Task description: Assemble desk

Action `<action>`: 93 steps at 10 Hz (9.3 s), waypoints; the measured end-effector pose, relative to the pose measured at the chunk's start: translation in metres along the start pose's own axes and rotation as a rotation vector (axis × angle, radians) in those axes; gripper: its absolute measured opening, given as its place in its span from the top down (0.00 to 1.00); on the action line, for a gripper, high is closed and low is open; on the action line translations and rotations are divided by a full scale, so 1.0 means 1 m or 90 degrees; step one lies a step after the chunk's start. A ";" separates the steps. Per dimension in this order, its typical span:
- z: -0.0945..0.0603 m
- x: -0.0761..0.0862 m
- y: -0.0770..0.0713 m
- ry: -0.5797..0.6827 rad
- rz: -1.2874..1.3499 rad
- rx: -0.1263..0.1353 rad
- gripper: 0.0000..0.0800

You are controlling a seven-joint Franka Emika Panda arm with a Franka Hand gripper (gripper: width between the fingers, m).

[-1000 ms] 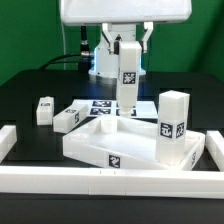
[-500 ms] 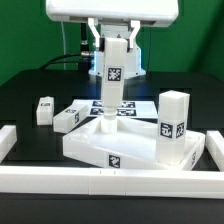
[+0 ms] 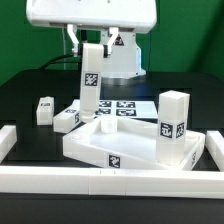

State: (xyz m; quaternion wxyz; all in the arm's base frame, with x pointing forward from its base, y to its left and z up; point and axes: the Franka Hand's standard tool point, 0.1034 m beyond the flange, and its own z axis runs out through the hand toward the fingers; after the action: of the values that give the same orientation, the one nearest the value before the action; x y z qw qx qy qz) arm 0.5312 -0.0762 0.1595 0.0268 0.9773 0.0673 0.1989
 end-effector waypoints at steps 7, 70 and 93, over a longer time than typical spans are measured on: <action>0.011 -0.010 0.013 -0.022 -0.001 0.005 0.64; 0.041 -0.003 0.032 -0.229 0.030 0.054 0.64; 0.048 0.004 0.008 -0.226 0.437 0.037 0.19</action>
Offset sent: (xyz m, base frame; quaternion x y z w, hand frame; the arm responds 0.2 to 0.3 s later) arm 0.0000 0.0000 0.0000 0.0000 0.0000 0.0000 1.0000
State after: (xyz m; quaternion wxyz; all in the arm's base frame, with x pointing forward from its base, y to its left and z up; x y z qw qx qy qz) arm 0.5546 -0.0845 0.1176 -0.0578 0.9625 -0.2642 0.0219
